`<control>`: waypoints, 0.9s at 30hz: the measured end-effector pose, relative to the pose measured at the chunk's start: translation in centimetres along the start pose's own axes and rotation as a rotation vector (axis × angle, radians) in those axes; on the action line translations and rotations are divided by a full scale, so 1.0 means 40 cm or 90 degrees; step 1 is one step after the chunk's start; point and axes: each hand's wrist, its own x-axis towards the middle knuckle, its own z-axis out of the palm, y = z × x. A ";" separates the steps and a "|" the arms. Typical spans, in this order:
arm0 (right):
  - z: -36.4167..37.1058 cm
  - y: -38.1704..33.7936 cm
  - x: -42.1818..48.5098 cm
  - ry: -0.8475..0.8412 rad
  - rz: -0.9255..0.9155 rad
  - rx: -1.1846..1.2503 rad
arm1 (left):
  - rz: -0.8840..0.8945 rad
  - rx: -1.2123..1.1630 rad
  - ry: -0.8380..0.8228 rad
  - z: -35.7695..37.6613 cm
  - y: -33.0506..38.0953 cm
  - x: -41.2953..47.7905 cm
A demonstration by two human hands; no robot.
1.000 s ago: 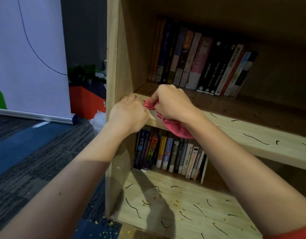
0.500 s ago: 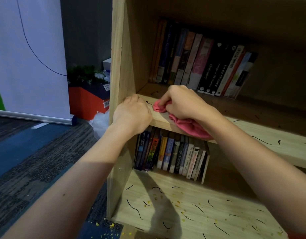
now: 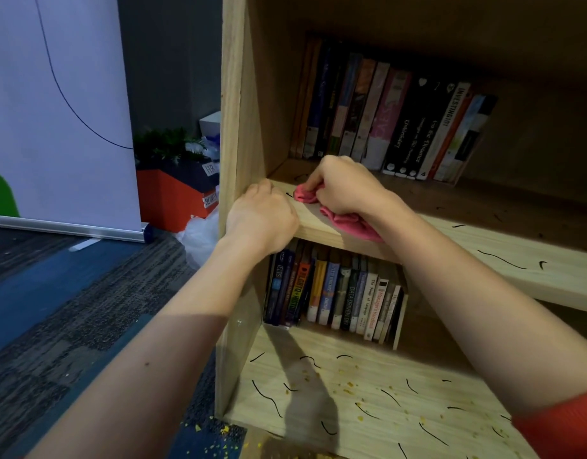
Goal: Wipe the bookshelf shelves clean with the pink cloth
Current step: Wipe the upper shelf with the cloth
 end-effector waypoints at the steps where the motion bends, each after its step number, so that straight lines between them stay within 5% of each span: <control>1: 0.002 -0.008 0.000 -0.004 -0.013 -0.003 | 0.000 -0.004 0.001 0.000 0.000 0.001; 27: 0.003 -0.016 0.032 -0.057 -0.070 -0.021 | 0.009 -0.003 0.023 0.004 -0.005 -0.006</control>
